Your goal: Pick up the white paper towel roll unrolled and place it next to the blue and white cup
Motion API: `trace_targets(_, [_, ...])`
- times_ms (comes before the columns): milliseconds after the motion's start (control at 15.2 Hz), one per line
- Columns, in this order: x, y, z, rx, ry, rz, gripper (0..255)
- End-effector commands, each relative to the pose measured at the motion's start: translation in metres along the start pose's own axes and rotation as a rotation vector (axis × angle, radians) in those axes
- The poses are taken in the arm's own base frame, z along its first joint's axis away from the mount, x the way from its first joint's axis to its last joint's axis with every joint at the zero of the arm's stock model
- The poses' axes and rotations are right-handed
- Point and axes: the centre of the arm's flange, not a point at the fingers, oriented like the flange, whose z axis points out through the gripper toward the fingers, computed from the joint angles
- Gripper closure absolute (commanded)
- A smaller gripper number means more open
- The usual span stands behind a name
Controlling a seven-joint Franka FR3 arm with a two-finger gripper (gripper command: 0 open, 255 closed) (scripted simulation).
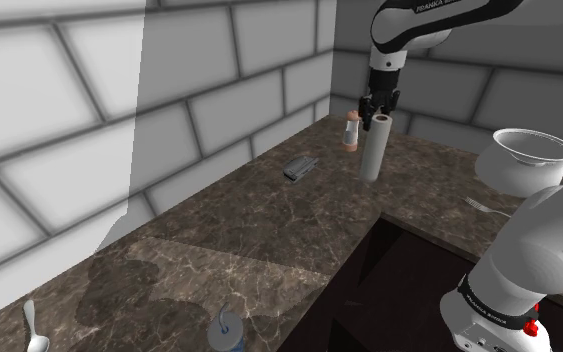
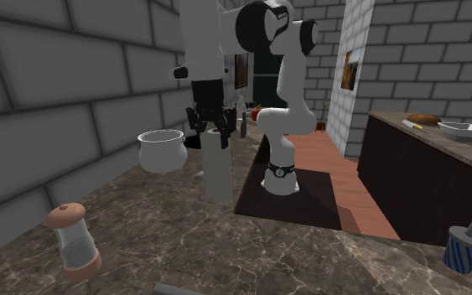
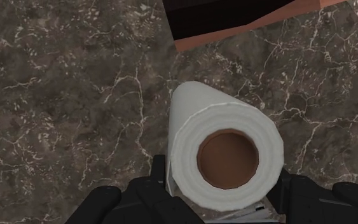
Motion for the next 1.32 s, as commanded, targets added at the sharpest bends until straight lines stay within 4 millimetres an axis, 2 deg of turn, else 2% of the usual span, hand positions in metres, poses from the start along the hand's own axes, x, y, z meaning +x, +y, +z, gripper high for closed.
trace_targets(0, [-0.001,-0.001,-0.012,0.0,0.0,0.0,255])
trace_targets(1254, [-0.005,-0.007,-0.112,0.0,0.0,0.0,255])
